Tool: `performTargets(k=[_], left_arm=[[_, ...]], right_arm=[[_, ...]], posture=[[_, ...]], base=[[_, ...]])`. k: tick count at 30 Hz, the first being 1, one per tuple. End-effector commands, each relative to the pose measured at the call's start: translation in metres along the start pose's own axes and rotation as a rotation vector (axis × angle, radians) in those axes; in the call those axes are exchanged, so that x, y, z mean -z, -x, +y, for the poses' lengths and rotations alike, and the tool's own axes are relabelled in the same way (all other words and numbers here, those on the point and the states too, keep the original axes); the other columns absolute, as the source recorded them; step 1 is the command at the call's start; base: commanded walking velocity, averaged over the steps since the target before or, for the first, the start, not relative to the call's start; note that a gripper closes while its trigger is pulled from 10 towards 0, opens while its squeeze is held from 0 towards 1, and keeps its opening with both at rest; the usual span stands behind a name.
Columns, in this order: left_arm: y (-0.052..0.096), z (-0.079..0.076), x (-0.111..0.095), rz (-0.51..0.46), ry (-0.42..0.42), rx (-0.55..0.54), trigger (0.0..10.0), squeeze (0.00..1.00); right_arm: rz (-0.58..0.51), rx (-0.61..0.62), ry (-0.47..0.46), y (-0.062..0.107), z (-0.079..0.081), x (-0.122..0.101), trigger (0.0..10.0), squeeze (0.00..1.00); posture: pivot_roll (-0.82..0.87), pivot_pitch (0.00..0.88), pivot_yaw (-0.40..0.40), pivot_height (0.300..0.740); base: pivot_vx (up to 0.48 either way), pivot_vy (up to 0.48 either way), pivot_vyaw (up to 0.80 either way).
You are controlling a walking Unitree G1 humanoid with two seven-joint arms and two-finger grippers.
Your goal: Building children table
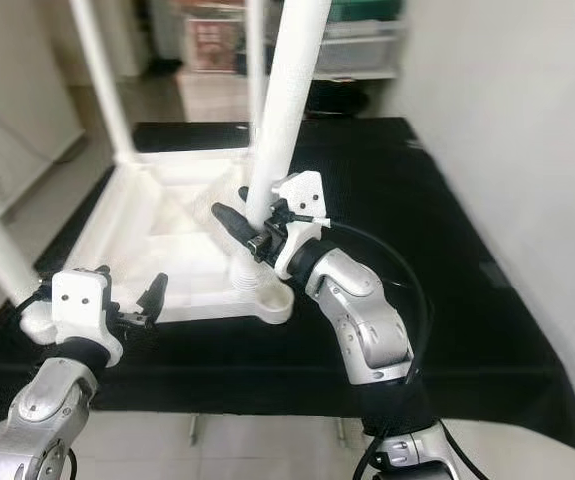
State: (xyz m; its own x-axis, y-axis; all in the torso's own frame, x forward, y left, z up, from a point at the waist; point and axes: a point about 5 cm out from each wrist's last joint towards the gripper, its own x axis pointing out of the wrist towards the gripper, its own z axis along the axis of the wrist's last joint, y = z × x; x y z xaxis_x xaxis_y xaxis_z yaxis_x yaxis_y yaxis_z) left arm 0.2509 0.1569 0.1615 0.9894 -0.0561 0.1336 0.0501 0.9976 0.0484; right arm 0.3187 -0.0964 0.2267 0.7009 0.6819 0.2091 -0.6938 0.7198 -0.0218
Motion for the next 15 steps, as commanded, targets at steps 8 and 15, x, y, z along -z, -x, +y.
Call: performTargets(k=[8, 15], left_arm=[[0.0010, 0.0051, 0.0030, 0.029, -0.012, -0.028, 10.0, 0.00], [-0.0001, 0.0051, 0.0013, 0.031, -0.012, -0.030, 10.0, 0.00]], right_arm=[[-0.032, -0.027, -0.017, -0.0040, 0.0093, -0.0014, 10.0, 0.00], [0.006, -0.009, -0.034, -0.0056, 0.0062, 0.0032, 10.0, 0.00]], posture=[[-0.08, 0.010, 0.021, 0.740], [-0.07, 0.009, 0.024, 0.740]], base=[[0.000, 0.000, 0.00], [0.000, 0.000, -0.80]])
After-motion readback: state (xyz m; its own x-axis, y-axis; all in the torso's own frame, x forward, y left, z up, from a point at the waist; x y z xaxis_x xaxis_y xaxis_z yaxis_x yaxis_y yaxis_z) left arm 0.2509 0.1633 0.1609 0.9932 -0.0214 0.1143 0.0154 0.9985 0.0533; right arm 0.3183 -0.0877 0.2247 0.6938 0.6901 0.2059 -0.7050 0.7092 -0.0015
